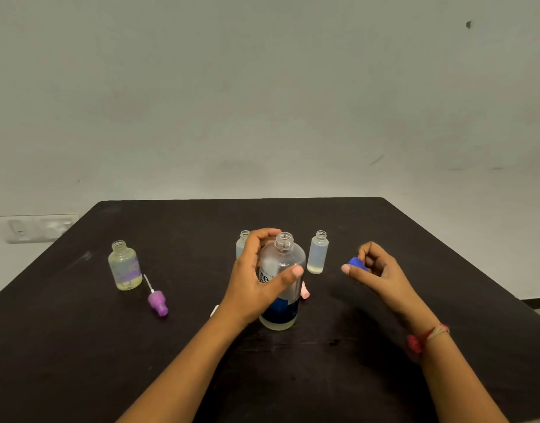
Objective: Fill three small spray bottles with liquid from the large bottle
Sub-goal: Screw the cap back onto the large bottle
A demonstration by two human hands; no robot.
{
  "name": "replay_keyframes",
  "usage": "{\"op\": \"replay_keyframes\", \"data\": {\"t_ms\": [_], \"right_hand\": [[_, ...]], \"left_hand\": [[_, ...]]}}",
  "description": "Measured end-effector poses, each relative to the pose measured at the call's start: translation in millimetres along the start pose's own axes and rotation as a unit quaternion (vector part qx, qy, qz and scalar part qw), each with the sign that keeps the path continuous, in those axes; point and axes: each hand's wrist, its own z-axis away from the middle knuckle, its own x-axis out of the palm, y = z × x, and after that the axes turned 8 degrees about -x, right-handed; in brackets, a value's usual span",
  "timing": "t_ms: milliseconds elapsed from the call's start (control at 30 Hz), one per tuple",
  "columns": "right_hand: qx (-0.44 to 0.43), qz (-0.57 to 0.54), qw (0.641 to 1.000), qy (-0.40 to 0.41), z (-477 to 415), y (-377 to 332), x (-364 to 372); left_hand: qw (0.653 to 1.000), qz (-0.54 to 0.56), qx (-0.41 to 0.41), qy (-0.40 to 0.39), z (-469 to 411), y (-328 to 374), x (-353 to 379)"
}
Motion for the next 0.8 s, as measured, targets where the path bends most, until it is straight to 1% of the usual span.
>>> {"op": "replay_keyframes", "data": {"t_ms": [167,267,333,467,567,633,700,800], "right_hand": [[-0.028,-0.071,0.997,0.010,-0.1,-3.6,4.5],[-0.031,-0.177,0.984,0.012,-2.6,-14.0,14.9],[-0.052,-0.200,0.978,-0.012,-9.1,-27.8,21.5],[-0.090,-0.190,0.973,-0.093,-29.3,-63.5,33.9],[-0.087,-0.206,0.966,-0.128,-42.3,-78.0,43.5],[-0.062,-0.244,0.959,-0.128,-50.0,-79.7,49.6],[-0.039,-0.317,0.940,-0.120,-54.9,-76.1,55.9],[-0.019,-0.428,0.897,-0.109,-55.4,-61.9,63.6]], "left_hand": [[1.000,-0.003,-0.003,0.004,-0.2,-0.5,0.4],[1.000,0.006,-0.007,0.006,0.2,-0.5,0.8],[1.000,0.018,-0.010,0.004,0.3,-1.4,1.0],[0.999,0.032,-0.012,0.002,1.0,-1.8,1.3],[0.999,0.039,-0.019,0.002,2.4,-2.1,1.3],[0.999,0.036,-0.024,0.001,2.0,-2.5,1.3],[0.999,0.034,-0.024,0.001,1.1,-2.6,1.4],[0.999,0.037,-0.020,0.003,0.8,-2.8,1.6]]}}
